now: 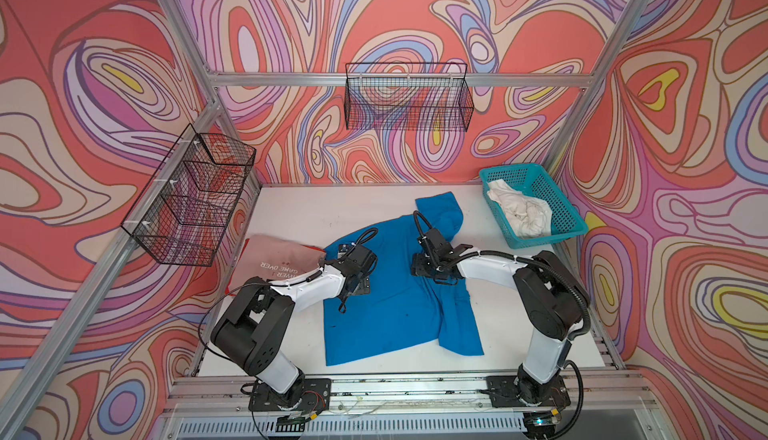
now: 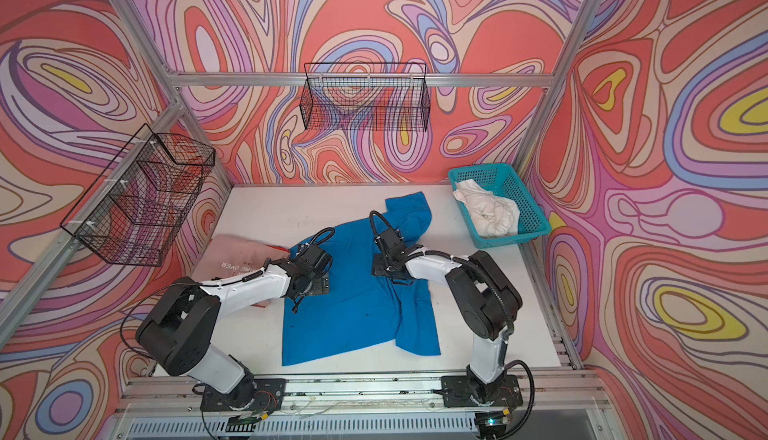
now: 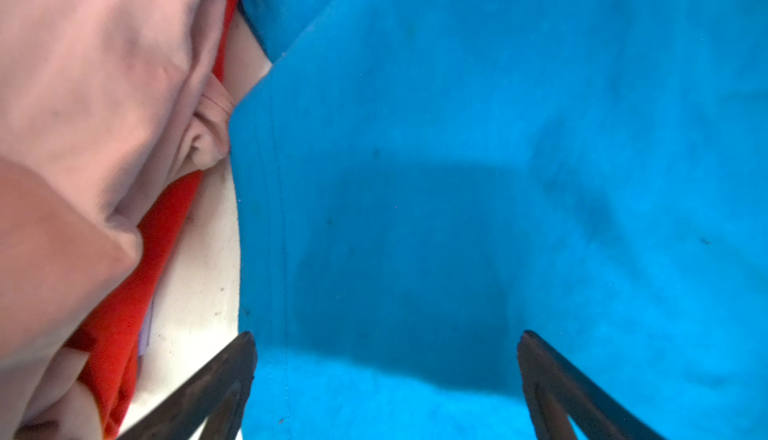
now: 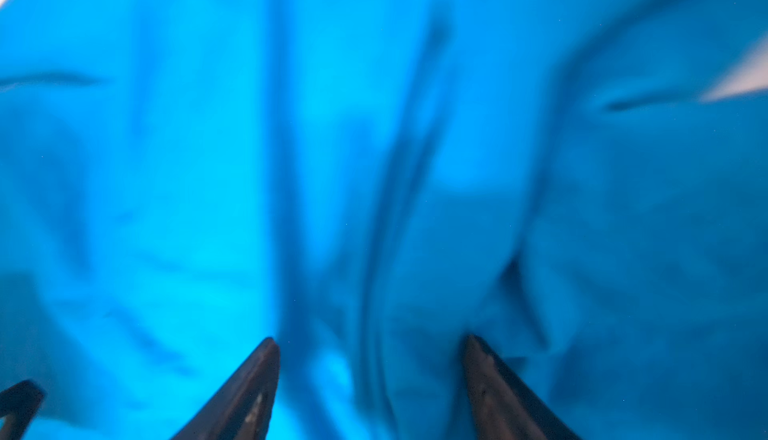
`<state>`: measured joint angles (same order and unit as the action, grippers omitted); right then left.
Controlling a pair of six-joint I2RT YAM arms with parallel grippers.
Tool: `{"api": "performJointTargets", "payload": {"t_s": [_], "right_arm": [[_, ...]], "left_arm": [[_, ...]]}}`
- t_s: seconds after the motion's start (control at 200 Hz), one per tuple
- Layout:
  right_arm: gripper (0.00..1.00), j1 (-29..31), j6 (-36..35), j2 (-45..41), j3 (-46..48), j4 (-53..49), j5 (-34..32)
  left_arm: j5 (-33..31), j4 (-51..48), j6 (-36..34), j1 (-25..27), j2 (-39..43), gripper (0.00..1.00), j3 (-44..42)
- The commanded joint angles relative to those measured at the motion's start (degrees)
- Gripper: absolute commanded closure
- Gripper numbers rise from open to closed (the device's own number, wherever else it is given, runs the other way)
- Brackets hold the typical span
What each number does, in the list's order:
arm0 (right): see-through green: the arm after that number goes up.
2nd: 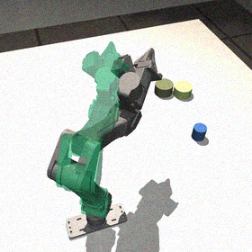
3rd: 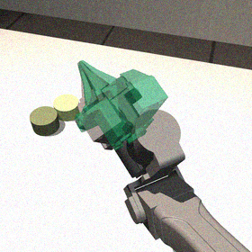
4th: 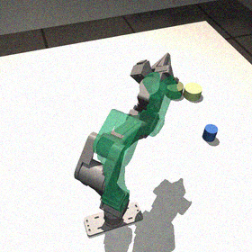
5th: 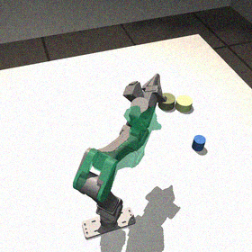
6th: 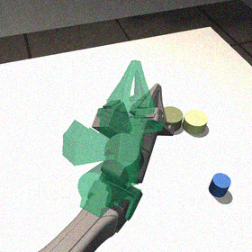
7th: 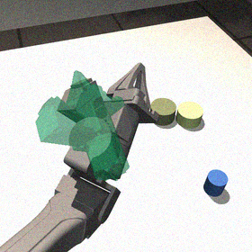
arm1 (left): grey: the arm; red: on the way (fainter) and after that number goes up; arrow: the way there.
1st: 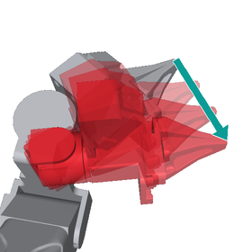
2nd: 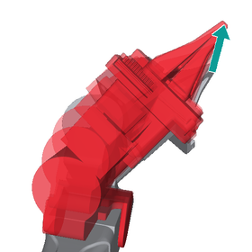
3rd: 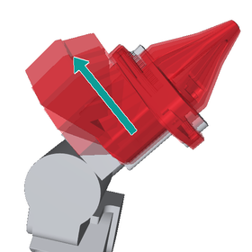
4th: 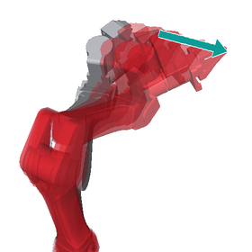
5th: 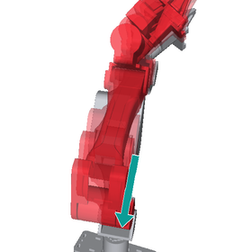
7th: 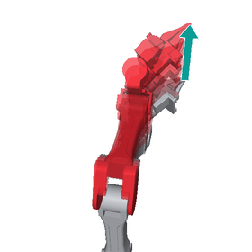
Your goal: Fold and stack the t-shirts
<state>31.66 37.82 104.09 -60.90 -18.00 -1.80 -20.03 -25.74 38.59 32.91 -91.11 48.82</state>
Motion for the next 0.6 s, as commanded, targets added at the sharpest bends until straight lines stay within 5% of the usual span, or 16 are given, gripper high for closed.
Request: {"api": "performJointTargets", "payload": {"t_s": [0.0,0.366,0.596], "right_arm": [[0.25,-6.6,0.3,-1.9,4.7,-4.7,1.6],[0.24,-13.1,-1.3,-13.9,2.9,-10.6,0.0],[0.25,-14.4,-3.7,-1.7,-15.1,-12.0,-0.4]], "left_arm": [[-0.4,-1.3,-0.6,-0.2,-0.4,0.00,1.7],[-0.6,-1.9,-2.4,-0.2,-0.6,0.00,3.4],[-0.6,-1.9,-2.9,-0.2,-0.2,0.00,3.6]]}}
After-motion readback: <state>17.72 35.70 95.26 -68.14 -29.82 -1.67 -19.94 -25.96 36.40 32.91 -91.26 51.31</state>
